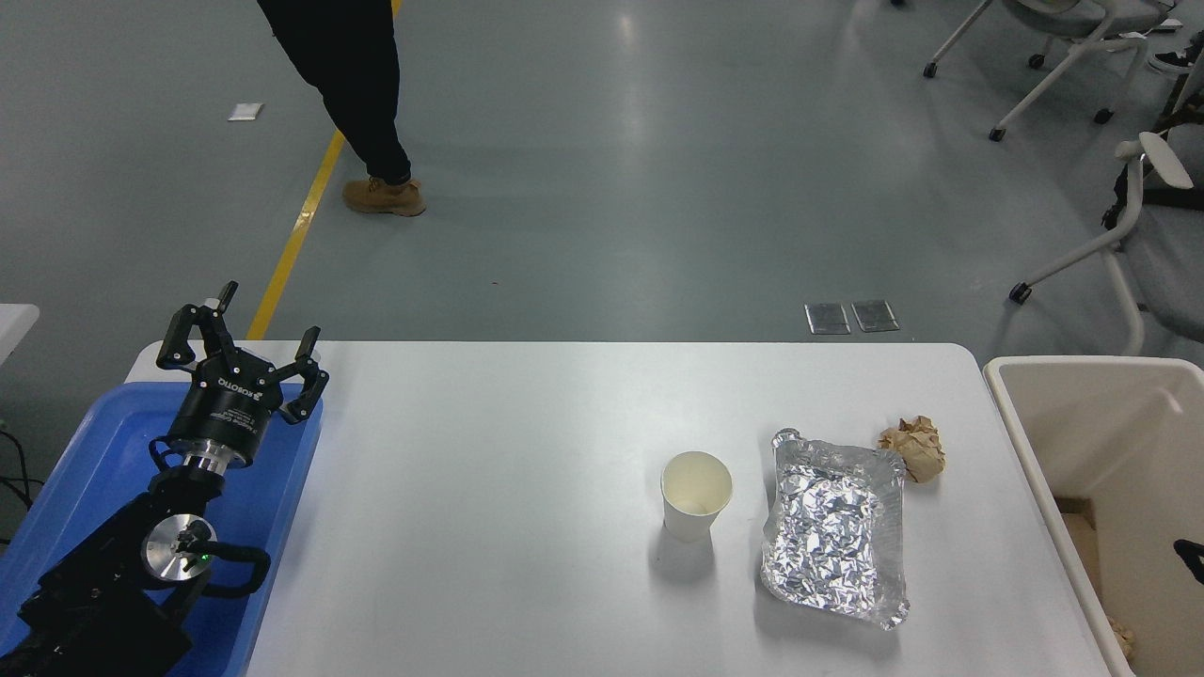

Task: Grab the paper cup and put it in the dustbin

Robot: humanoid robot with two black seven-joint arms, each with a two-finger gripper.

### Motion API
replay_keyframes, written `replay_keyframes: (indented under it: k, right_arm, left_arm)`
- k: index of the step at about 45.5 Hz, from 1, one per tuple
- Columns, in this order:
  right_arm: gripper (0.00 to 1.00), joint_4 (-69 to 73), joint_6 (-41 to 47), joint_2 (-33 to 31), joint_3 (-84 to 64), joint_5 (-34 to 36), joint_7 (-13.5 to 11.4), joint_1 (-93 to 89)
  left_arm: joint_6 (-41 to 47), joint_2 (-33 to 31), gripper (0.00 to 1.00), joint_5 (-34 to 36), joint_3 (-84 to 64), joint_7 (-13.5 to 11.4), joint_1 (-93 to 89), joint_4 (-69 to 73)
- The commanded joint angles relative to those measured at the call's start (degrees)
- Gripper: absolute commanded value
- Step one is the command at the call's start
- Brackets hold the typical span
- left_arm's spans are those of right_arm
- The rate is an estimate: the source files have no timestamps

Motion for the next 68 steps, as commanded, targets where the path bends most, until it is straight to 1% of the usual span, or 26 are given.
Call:
replay_keyframes:
  k: [1, 41, 54, 68]
  right_arm:
    - [1.0, 0.07, -0.01, 0.06, 0.04, 0.04, -0.01, -0.33]
    - [1.0, -0.19, -0.01, -0.03, 0.13, 0.83, -0.1, -0.25]
    - [1.0, -0.19, -0.01, 0.06, -0.57, -0.05, -0.1, -0.33]
    - [1.0, 0.42, 0.35, -2.23, -0.75, -0.22, -0.1, 0.63]
  left_arm:
    - [-0.03, 0.0, 0.98, 0.01, 0.0, 0.0, 0.0, -0.01]
    - [0.06, 0.0, 0.98, 0.01, 0.09, 0.0, 0.0, 0.08]
    - [-0.03, 0.0, 0.98, 0.01, 0.0, 0.0, 0.0, -0.01]
    - [0.06, 0.0, 0.98, 0.01, 0.0, 0.0, 0.0, -0.01]
